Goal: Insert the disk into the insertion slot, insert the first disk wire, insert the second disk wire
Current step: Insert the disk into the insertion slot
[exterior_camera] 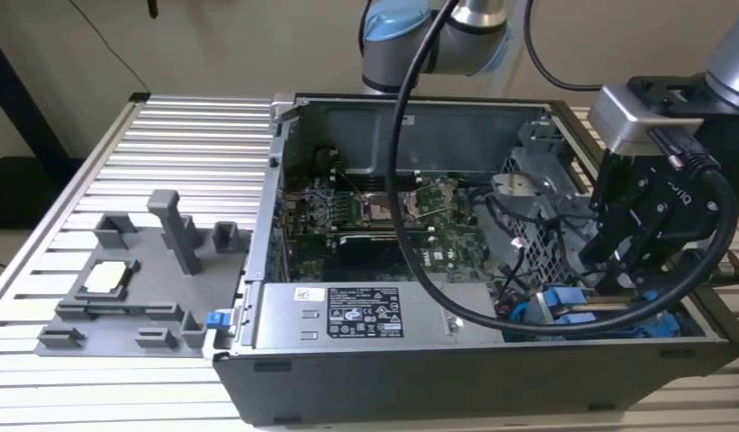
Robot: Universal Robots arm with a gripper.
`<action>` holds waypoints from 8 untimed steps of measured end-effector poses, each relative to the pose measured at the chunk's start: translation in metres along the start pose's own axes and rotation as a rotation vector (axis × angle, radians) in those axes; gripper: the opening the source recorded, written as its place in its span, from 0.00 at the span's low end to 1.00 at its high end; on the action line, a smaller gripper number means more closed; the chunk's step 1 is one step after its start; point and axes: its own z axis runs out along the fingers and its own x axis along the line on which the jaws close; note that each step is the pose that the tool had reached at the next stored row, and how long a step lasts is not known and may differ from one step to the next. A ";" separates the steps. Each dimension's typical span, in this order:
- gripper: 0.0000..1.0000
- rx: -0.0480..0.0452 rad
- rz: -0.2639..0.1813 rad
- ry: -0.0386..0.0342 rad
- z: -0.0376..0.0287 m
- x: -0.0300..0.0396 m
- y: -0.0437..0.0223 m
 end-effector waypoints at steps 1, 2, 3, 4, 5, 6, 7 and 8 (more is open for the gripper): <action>0.40 0.0000 0.000 -0.0005 0.0000 0.0000 0.0000; 0.40 0.0000 0.000 -0.0007 -0.0001 0.0000 0.0000; 0.40 0.0000 0.000 -0.0005 -0.0010 0.0000 0.0000; 0.40 0.0000 0.000 -0.0004 -0.0033 0.0000 0.0001; 0.40 0.0000 0.000 -0.0004 -0.0065 -0.0001 0.0003; 0.40 0.0000 0.000 -0.0001 -0.0105 -0.0002 0.0004; 0.40 0.0000 0.000 0.0006 -0.0139 -0.0003 0.0006; 0.40 0.0000 0.000 0.0012 -0.0173 -0.0004 0.0007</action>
